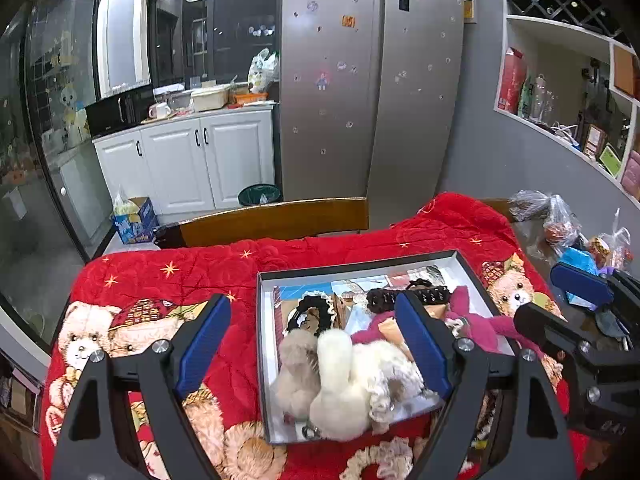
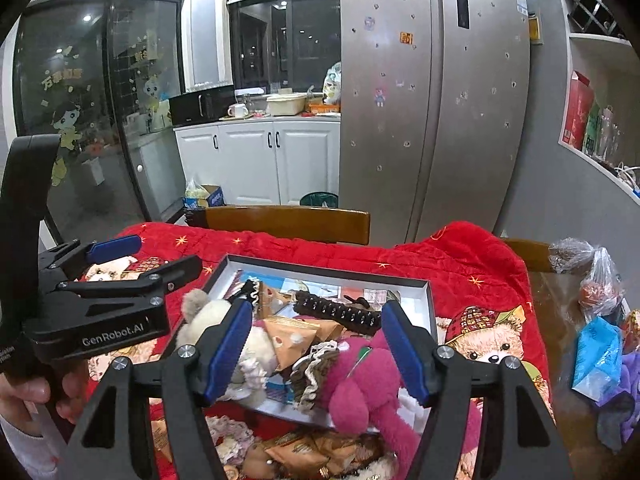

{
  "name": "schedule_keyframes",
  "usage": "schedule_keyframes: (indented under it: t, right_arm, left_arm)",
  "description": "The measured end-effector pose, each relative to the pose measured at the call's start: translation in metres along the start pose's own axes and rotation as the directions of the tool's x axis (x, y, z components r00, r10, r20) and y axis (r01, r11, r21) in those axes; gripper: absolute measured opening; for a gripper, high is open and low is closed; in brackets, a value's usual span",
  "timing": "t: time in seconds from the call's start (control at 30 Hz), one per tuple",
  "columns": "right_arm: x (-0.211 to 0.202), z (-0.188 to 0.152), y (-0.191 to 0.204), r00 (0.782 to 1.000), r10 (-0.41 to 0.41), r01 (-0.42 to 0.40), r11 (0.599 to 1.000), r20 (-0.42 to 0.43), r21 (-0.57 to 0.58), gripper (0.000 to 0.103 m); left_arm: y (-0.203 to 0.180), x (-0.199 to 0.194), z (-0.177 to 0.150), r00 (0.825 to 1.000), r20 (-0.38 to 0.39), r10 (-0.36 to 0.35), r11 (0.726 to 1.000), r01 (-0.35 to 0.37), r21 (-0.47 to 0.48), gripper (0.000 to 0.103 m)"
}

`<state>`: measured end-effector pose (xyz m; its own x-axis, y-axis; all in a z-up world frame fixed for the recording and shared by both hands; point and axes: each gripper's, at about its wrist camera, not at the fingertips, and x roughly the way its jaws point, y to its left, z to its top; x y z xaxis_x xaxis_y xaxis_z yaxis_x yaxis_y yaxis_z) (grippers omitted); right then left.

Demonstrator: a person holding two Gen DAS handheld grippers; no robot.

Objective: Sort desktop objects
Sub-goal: 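Withdraw both grippers from the box toward the remaining items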

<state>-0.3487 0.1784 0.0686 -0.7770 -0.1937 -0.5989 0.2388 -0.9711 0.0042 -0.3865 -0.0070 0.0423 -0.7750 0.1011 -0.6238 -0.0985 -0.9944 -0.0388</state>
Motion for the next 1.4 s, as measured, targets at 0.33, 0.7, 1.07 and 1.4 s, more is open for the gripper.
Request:
schedule_keyframes:
  t: [0.33,0.7,1.07,1.4]
  right_arm:
    - [-0.045,-0.011,0.004,1.0,-0.002,0.002,1.0,0.029,0.004,0.069]
    - [-0.086,-0.037,0.009,0.999,-0.016,0.015,1.0,0.037,0.023,0.07]
    - [-0.091,-0.087,-0.008,0.998,-0.066,0.066,0.997,0.005,0.049,0.07]
    - [-0.065,-0.107,-0.057,0.987,-0.153,0.157,0.983,-0.054,0.095,0.07]
  left_arm:
    - [-0.001,-0.061,-0.017,0.999,0.032,-0.004,1.0,0.004,0.002,0.089]
    - [-0.018,-0.086,-0.081,1.0,-0.015,-0.02,0.999,0.02,0.03,0.089]
    - [-0.002,-0.069,-0.136,0.996,-0.088,-0.017,1.0,0.015,-0.018,0.089]
    - [0.003,-0.04,-0.155,0.99,-0.138,-0.002,0.999,-0.003,-0.035,0.089]
